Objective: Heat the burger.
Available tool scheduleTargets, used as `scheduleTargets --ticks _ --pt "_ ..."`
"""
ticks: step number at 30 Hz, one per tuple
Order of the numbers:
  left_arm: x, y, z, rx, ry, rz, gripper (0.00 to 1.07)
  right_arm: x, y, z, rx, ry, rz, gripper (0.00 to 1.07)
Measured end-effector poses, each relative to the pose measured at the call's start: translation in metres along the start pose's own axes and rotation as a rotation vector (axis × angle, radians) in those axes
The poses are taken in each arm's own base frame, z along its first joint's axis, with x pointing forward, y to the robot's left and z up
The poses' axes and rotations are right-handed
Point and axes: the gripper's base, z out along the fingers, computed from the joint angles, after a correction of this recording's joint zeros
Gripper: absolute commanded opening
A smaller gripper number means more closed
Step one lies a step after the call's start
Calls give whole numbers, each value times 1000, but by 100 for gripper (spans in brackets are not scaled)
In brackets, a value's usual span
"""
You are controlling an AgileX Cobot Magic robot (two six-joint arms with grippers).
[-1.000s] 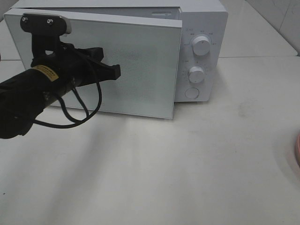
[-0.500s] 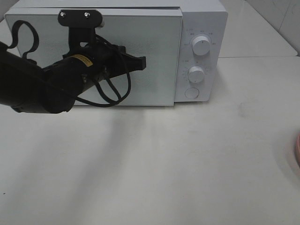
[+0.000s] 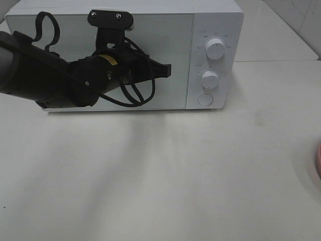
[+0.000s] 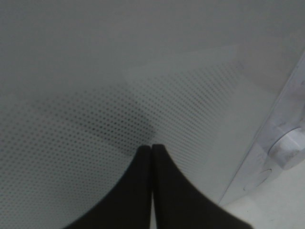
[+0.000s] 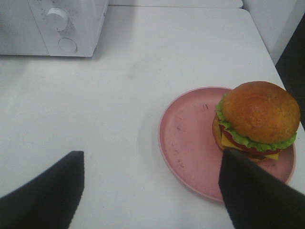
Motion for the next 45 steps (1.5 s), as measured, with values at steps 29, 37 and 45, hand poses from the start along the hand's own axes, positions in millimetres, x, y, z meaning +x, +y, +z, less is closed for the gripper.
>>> scheduleTargets --ticks 29,37,45 --pt "11 -34 -101 323 692 170 100 0 0 0 -1 0 -2 76" --pt "-3 -26 -137 330 847 225 100 0 0 0 -1 0 -2 76" --pt "-12 18 -150 190 973 85 100 0 0 0 -1 0 -2 76"
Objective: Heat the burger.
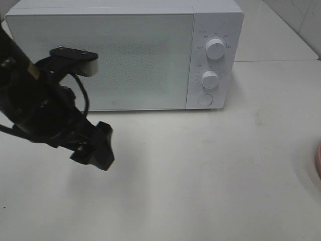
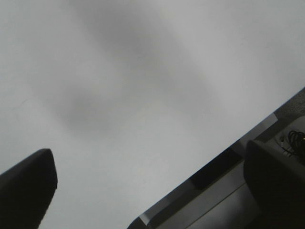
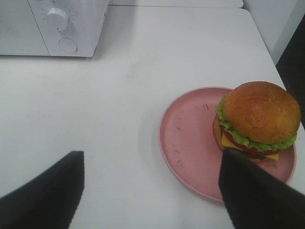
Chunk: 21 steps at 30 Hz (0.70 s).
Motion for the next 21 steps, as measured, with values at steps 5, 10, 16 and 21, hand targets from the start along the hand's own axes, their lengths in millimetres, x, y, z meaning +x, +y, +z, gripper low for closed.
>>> scheduleTargets --ticks 5,10,16,21 --pt "17 49 -21 -37 75 -167 100 0 0 0 0 0 0 76" --pt "39 85 -50 -68 99 -326 100 0 0 0 0 0 0 76" --pt "71 113 -87 -123 70 -499 100 0 0 0 0 0 0 76" --pt "96 111 -116 -175 -11 -584 100 0 0 0 0 0 0 76"
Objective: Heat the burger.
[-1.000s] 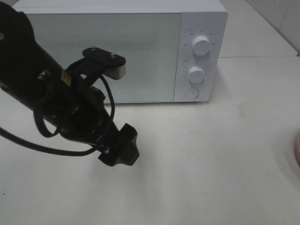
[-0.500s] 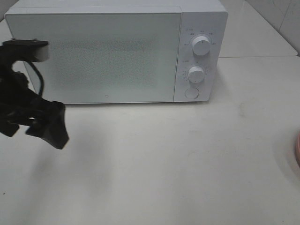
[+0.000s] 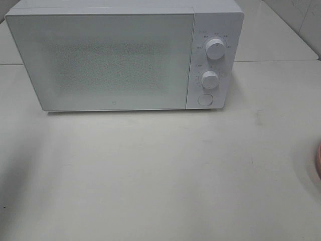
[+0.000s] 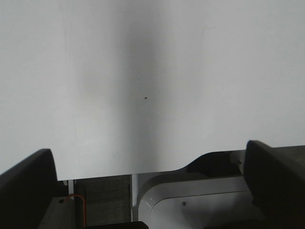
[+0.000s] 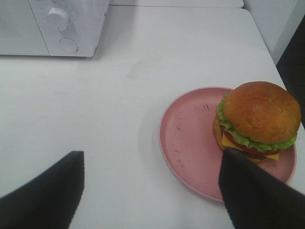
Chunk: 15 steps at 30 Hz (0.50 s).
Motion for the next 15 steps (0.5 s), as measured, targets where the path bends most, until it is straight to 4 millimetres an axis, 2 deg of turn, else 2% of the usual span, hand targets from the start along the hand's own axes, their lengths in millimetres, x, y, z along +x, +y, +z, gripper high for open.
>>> scheduleTargets --ticks 2,3,5,6,8,9,11,12,14,15 --pt "19 1 -8 -12 -43 -6 100 0 0 0 0 0 0 76" --pt "19 1 -8 -12 -43 -6 100 0 0 0 0 0 0 76" --pt "33 0 -11 -16 -83 -2 100 0 0 0 0 0 0 76" --pt "33 0 -11 -16 -83 -2 100 0 0 0 0 0 0 76" --pt "56 0 -8 -27 -120 0 100 0 0 0 0 0 0 76" --pt "56 0 -8 -27 -120 0 100 0 0 0 0 0 0 76" --pt "85 1 -4 -46 -161 9 100 0 0 0 0 0 0 76" --pt "85 1 -4 -46 -161 9 100 0 0 0 0 0 0 76" --pt "107 1 -1 -58 -216 16 100 0 0 0 0 0 0 76" --pt "107 1 -1 -58 -216 16 100 0 0 0 0 0 0 76"
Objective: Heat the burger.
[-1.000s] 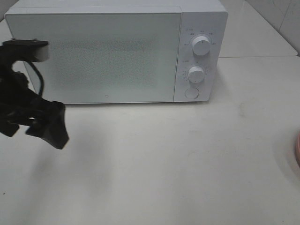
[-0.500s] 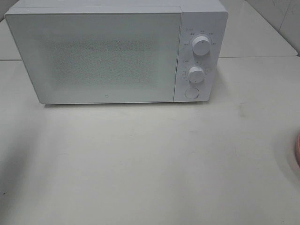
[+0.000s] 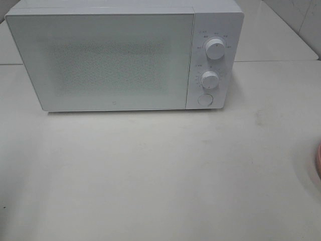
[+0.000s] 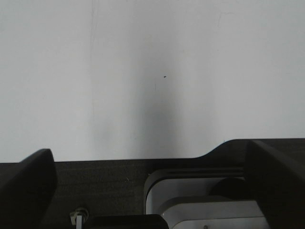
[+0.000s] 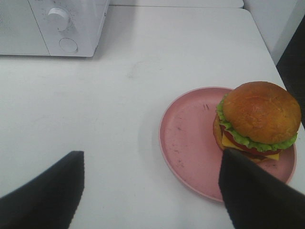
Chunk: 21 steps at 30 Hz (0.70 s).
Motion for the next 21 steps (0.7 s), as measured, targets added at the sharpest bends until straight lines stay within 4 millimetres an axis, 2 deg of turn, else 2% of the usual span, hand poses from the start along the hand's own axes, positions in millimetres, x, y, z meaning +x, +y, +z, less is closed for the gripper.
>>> scheduleTargets --ticks 2,6,11,21 --pt "18 -1 -1 -6 -74 3 100 0 0 0 0 0 0 76" --pt "27 -1 -2 -10 -141 6 100 0 0 0 0 0 0 76" --pt "51 -3 -24 -24 -381 18 100 0 0 0 0 0 0 76" --pt "78 -7 -42 -2 -602 20 100 0 0 0 0 0 0 76"
